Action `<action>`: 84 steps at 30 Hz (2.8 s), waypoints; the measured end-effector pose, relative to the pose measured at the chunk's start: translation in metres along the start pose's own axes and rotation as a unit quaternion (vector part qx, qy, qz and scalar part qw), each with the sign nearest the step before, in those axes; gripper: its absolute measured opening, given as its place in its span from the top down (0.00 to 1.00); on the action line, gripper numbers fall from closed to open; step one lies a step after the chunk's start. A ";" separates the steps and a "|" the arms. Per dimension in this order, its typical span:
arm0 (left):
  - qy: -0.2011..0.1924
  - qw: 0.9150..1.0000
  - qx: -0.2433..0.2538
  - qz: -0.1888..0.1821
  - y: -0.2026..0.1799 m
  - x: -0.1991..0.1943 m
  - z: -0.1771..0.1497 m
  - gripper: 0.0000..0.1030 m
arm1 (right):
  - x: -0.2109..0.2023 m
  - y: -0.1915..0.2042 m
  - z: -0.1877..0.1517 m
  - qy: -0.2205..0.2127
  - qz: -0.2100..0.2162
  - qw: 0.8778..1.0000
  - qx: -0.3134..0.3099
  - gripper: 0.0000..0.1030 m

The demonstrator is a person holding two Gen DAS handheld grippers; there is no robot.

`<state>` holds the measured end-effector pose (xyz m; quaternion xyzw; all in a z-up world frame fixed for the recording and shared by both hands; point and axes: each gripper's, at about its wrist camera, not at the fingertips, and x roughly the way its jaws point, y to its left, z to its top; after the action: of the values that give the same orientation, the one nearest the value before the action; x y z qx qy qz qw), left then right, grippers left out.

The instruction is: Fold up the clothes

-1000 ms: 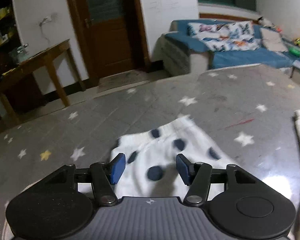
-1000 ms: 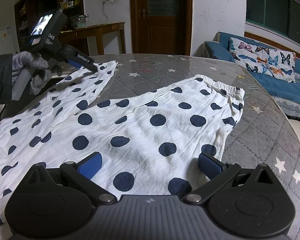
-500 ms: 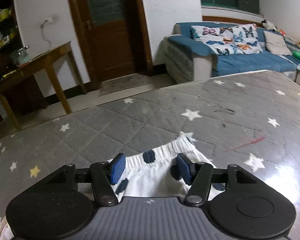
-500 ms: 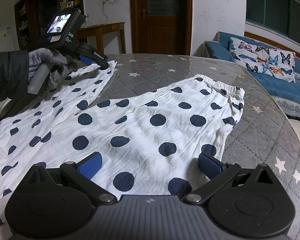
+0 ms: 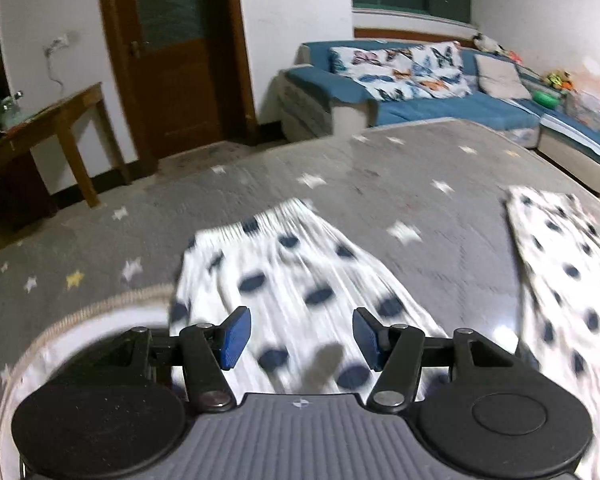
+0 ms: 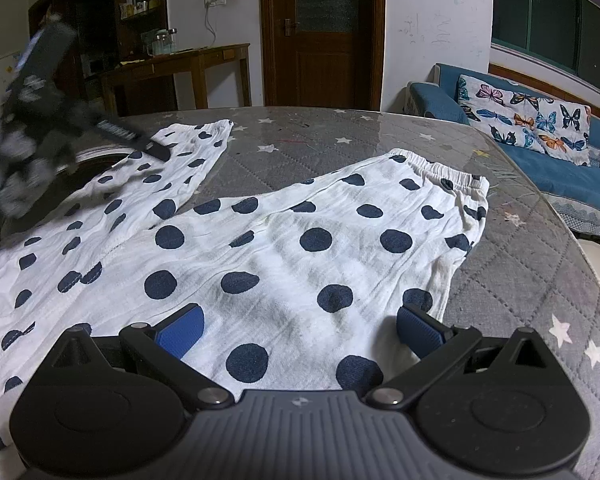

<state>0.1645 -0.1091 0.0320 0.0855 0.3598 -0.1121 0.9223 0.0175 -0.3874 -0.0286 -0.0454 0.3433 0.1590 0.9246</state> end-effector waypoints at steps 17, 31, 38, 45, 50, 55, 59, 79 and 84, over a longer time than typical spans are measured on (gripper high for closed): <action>0.001 0.999 -0.002 0.053 0.026 -0.075 -0.076 0.41 | 0.001 0.001 0.001 0.003 -0.002 1.000 -0.002 0.00; -0.015 1.000 0.020 0.018 0.004 -0.157 -0.137 0.38 | -0.051 0.059 0.002 -0.019 0.073 0.996 -0.056 0.00; -0.004 0.998 0.031 0.050 0.008 -0.161 -0.165 0.37 | -0.048 0.079 -0.024 0.019 0.085 0.994 -0.069 0.00; -0.013 0.996 0.022 0.081 0.022 -0.172 -0.171 0.37 | -0.059 0.066 -0.036 0.025 0.045 0.996 -0.071 0.00; -0.034 0.997 -0.004 0.069 0.024 -0.187 -0.163 0.38 | -0.073 0.067 -0.030 0.005 0.042 0.996 -0.074 0.00; -0.037 0.998 0.026 0.050 0.005 -0.184 -0.160 0.38 | -0.066 0.077 -0.026 0.002 0.057 0.995 -0.079 0.00; -0.024 0.999 0.030 0.032 -0.003 -0.179 -0.158 0.38 | -0.055 0.071 -0.032 0.026 0.052 0.996 -0.071 0.00; -0.012 0.942 0.198 -0.271 -0.164 -0.201 -0.147 0.34 | -0.047 -0.045 0.024 -0.007 -0.035 0.996 0.077 0.23; 0.006 0.931 0.251 -0.264 -0.192 -0.190 -0.159 0.42 | -0.026 -0.074 0.029 0.004 -0.046 0.992 0.115 0.32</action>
<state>-0.1260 -0.2281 0.0313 0.2164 0.3352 -0.4376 0.8058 0.0413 -0.4587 0.0086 0.0445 0.3604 0.0752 0.9287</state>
